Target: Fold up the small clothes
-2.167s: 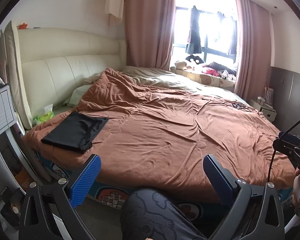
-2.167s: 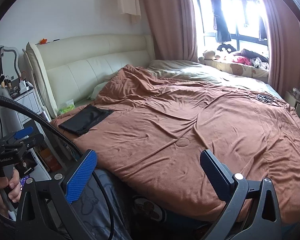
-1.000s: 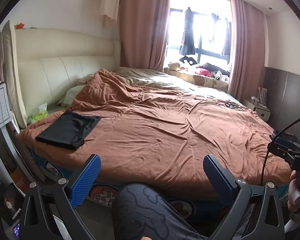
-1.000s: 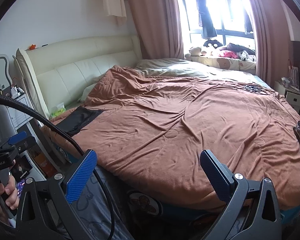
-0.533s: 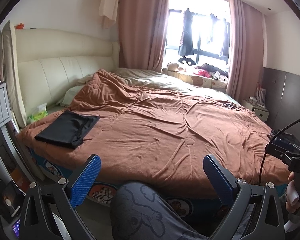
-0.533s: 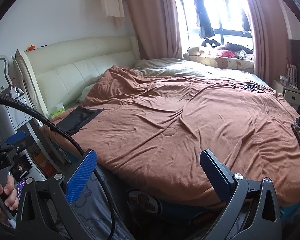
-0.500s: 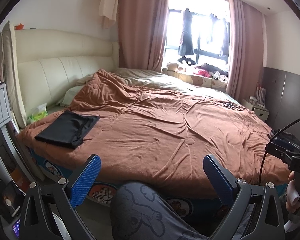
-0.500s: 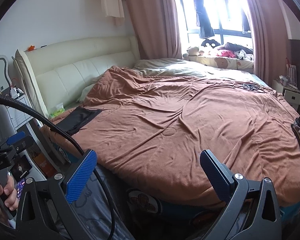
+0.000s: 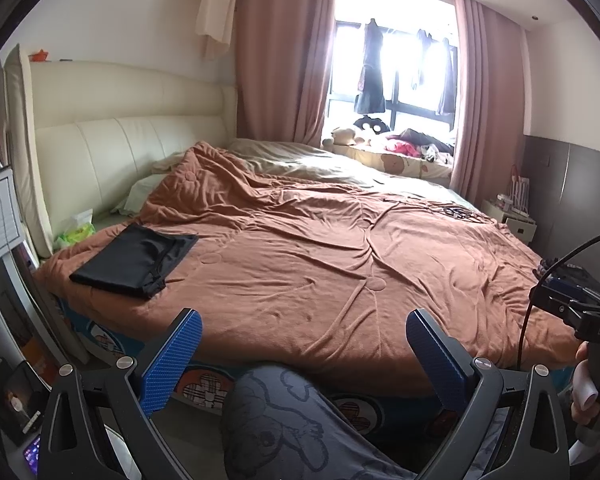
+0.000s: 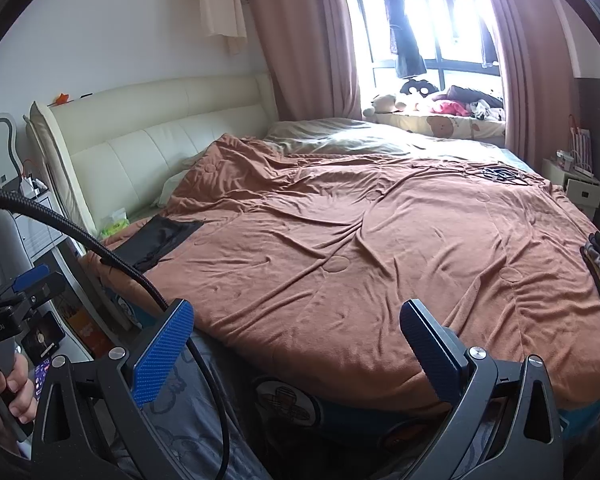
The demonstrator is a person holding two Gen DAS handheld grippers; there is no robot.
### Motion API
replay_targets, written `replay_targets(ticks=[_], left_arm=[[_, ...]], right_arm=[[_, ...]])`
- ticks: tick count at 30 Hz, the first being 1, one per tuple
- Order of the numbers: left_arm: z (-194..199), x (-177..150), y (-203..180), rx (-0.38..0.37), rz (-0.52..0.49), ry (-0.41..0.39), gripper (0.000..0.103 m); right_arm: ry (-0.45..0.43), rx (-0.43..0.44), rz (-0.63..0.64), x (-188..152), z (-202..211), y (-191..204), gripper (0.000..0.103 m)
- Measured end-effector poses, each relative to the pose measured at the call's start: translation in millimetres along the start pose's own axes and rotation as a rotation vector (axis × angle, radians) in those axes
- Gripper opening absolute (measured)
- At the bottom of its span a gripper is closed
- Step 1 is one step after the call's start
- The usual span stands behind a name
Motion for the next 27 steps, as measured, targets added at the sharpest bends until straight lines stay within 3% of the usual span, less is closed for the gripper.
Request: replay_targets(ticks=[27], left_arm=[[-1,3,8,-0.001,0.005,-0.028,0.103]], right_arm=[[0.027,-0.023,-0.031,5,-14,-3,0.103]])
Point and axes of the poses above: each gripper's, at about its wrist camera, not at the fingertips, and z roughly against the way its jaws point, y to its left, x to its top, the point moved 3 cm from there along -z, roughly the way its jaws point, and after that the axes turned 4 degrees about y, right-handed, at the moved point
